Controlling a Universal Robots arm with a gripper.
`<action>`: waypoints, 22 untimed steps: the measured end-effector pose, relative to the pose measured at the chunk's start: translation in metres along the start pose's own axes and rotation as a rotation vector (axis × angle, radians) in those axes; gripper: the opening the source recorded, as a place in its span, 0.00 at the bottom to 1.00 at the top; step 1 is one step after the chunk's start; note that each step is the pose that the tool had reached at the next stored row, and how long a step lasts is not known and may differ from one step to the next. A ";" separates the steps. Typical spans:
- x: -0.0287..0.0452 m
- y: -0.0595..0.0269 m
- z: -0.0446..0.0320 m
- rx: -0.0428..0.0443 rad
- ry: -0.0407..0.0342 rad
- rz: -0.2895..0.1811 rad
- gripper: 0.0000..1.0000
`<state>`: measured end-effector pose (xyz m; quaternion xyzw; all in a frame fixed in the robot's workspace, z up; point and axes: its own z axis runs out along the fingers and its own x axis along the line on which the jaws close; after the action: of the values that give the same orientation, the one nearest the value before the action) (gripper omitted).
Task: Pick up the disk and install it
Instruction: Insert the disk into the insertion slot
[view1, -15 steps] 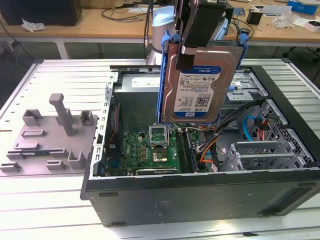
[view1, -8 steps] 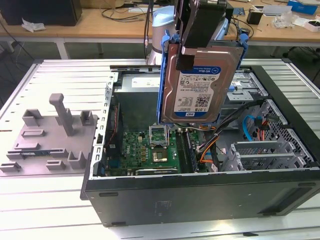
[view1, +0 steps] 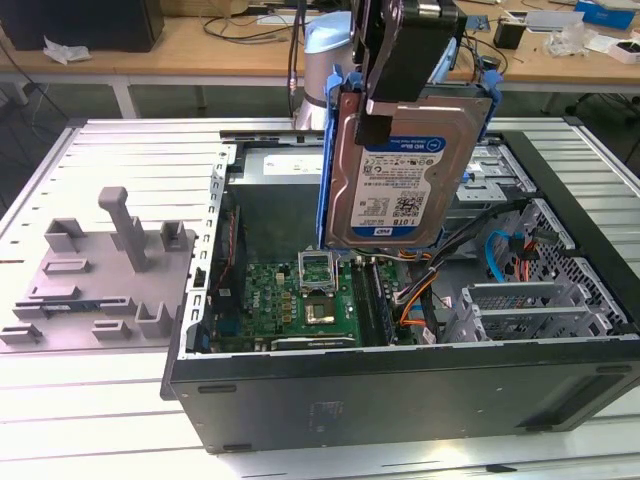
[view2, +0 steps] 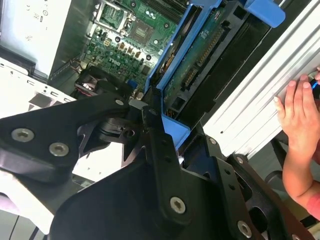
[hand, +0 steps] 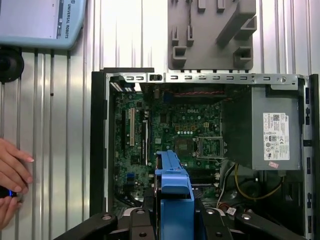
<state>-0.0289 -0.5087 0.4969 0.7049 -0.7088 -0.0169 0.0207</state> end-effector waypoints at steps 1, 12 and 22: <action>0.0002 -0.0002 0.0000 0.0026 0.0000 0.000 0.36; 0.0059 -0.0048 -0.0001 0.0263 -0.0002 -0.001 0.36; 0.0171 -0.0140 0.0001 0.0319 -0.0104 -0.001 0.36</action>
<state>-0.0150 -0.5258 0.4961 0.7054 -0.7088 -0.0092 0.0058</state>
